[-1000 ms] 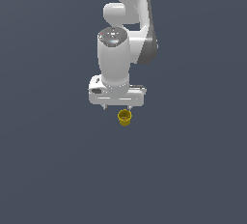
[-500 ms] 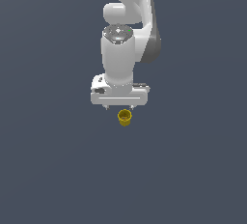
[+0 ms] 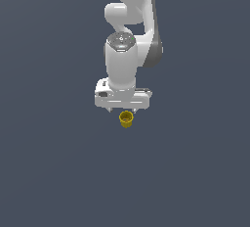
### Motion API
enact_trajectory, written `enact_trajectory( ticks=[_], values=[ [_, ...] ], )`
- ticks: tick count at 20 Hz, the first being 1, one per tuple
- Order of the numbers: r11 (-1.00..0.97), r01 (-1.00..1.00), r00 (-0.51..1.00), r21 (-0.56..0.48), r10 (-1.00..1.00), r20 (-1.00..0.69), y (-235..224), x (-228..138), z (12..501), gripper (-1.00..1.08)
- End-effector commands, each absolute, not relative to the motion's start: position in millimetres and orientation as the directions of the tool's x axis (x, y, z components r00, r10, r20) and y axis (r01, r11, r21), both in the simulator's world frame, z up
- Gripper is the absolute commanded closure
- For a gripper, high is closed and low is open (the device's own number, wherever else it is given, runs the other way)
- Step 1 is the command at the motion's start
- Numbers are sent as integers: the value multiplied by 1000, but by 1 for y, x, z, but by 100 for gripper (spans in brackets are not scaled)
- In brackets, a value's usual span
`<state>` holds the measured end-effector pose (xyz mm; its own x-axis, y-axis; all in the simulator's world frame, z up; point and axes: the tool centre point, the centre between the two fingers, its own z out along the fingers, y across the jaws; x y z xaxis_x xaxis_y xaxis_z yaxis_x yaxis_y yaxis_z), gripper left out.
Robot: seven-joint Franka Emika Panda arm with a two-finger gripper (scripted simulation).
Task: Pick up the object and move it to a goal position.
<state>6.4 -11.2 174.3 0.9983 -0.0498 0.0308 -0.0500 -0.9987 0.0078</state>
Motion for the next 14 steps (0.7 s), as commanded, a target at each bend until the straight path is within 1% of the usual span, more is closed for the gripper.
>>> enact_trajectory(
  ticks=[1,8,14],
  values=[
    [-997,-80,996,5,-80,26,-8,2,162,-92],
    [-981,-192,981,-1,-192,9,2,-17,120,-92],
    [-969,-247,969,0,-247,1,6,-28,100,-92]
  ],
)
